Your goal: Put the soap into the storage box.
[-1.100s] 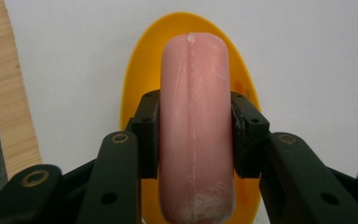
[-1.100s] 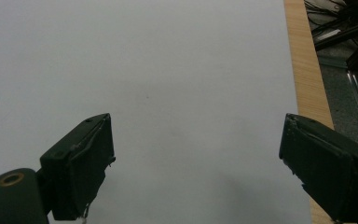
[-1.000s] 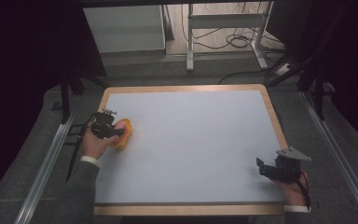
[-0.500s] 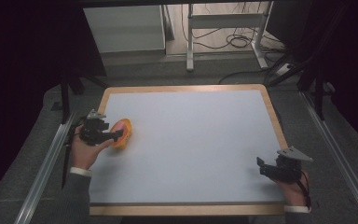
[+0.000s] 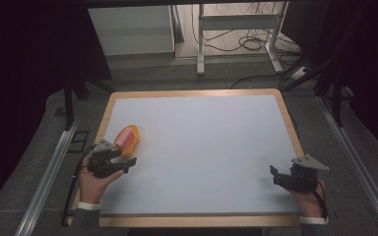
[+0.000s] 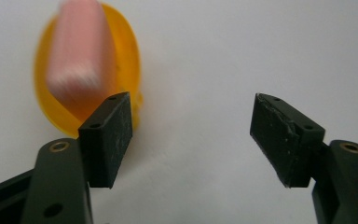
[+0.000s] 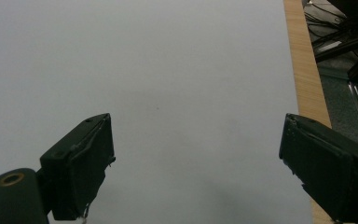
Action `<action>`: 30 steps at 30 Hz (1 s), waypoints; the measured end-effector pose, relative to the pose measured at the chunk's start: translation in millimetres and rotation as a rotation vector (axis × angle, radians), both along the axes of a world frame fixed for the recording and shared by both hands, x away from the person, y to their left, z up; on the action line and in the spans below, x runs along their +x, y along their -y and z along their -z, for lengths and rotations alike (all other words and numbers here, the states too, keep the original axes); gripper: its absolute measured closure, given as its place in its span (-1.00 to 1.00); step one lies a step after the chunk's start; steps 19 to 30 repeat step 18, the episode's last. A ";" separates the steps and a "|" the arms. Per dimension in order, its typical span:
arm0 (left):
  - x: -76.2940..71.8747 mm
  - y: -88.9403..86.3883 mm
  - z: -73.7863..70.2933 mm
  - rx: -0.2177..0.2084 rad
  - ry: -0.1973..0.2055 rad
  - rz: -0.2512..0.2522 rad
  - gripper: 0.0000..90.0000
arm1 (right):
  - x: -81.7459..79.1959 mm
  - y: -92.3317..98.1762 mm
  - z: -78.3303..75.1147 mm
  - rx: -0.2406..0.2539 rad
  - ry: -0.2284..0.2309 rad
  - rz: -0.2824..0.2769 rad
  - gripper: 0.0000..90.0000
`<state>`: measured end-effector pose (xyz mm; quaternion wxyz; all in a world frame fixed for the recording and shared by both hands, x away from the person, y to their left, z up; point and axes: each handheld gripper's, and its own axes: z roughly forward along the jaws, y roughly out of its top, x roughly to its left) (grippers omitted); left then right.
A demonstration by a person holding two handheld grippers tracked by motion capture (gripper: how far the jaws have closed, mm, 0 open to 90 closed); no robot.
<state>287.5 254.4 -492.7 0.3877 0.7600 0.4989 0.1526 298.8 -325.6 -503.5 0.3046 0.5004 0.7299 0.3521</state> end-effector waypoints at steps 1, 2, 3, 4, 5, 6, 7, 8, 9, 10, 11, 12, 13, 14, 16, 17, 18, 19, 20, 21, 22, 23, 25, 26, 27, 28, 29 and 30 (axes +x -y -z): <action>-2.6 -0.2 4.0 -0.008 -0.007 0.002 -0.35 | -0.1 -0.4 -0.1 0.003 0.000 -0.001 -0.78; -4.9 -0.8 7.9 -0.012 -0.012 -0.003 -0.36 | -0.2 -1.1 -0.3 0.004 0.001 -0.004 -0.78; -6.9 -1.6 11.7 -0.020 -0.011 -0.012 -0.36 | -0.6 -2.4 -0.4 0.004 0.001 -0.006 -0.78; -7.4 -2.3 14.9 -0.024 -0.017 -0.011 -0.35 | -0.9 -3.6 -0.3 -0.002 0.002 -0.012 -0.78; -6.6 -2.4 16.7 -0.012 -0.030 -0.002 -0.35 | -1.2 -4.9 -0.2 -0.005 0.004 -0.018 -0.78; -6.1 -2.4 17.8 -0.001 -0.034 -0.001 -0.36 | -1.2 -6.1 -0.2 -0.005 0.006 -0.022 -0.78; -5.9 -2.8 18.6 -0.009 -0.035 -0.003 -0.36 | -1.2 -7.4 -0.1 -0.007 0.007 -0.024 -0.78; -5.5 -3.0 19.1 -0.022 -0.037 0.000 -0.35 | -1.2 -8.5 0.1 -0.011 0.006 -0.027 -0.78; -5.2 -2.5 19.4 -0.032 -0.042 0.005 -0.35 | -1.2 -9.5 0.3 -0.015 0.008 -0.029 -0.78; -5.1 -1.8 19.6 -0.035 -0.040 0.009 -0.35 | -1.5 -10.7 0.2 -0.014 0.011 -0.027 -0.78; -5.1 -1.6 19.6 -0.031 -0.037 0.013 -0.35 | -1.7 -11.1 -0.1 -0.017 0.016 -0.028 -0.78; -5.4 -1.3 19.6 -0.033 -0.035 0.013 -0.35 | -2.1 -11.4 -0.5 -0.015 0.018 -0.028 -0.78; -5.7 -1.1 19.5 -0.035 -0.033 0.014 -0.35 | -2.4 -11.5 -0.9 -0.015 0.020 -0.028 -0.78; -5.7 -1.2 19.3 -0.037 -0.032 0.017 -0.35 | -2.5 -11.5 -1.0 -0.014 0.022 -0.028 -0.78; -6.1 -1.9 18.3 -0.041 -0.028 0.016 -0.36 | -2.9 -11.3 -1.1 -0.010 0.023 -0.029 -0.78; -6.2 -2.4 17.8 -0.045 -0.024 0.015 -0.36 | -3.0 -11.2 -1.1 -0.010 0.023 -0.028 -0.78; -6.1 -2.8 17.0 -0.047 -0.023 0.015 -0.36 | -2.9 -11.1 -0.9 -0.009 0.024 -0.032 -0.78; -6.1 -2.8 17.0 -0.047 -0.023 0.015 -0.36 | -2.9 -11.1 -0.9 -0.009 0.024 -0.032 -0.78; -6.1 -2.8 17.0 -0.047 -0.023 0.015 -0.36 | -2.9 -11.1 -0.9 -0.009 0.024 -0.032 -0.78; -6.1 -2.8 17.0 -0.047 -0.023 0.015 -0.36 | -2.9 -11.1 -0.9 -0.009 0.024 -0.032 -0.78; -6.1 -2.8 17.0 -0.047 -0.023 0.015 -0.36 | -2.9 -11.1 -0.9 -0.009 0.024 -0.032 -0.78; -6.1 -2.8 17.0 -0.047 -0.023 0.015 -0.36 | -2.9 -11.1 -0.9 -0.009 0.024 -0.032 -0.78; -6.1 -2.8 17.0 -0.047 -0.023 0.015 -0.36 | -2.9 -11.1 -0.9 -0.009 0.024 -0.032 -0.78; -6.1 -2.8 17.0 -0.047 -0.023 0.015 -0.36 | -2.9 -11.1 -0.9 -0.009 0.024 -0.032 -0.78; -6.1 -2.8 17.0 -0.047 -0.023 0.015 -0.36 | -2.9 -11.1 -0.9 -0.009 0.024 -0.032 -0.78; -6.1 -2.8 17.0 -0.047 -0.023 0.015 -0.36 | -2.9 -11.1 -0.9 -0.009 0.024 -0.032 -0.78; -6.1 -2.8 17.0 -0.047 -0.023 0.015 -0.36 | -2.9 -11.1 -0.9 -0.009 0.024 -0.032 -0.78; -6.1 -2.8 17.0 -0.047 -0.023 0.015 -0.36 | -2.9 -11.1 -0.9 -0.009 0.024 -0.032 -0.78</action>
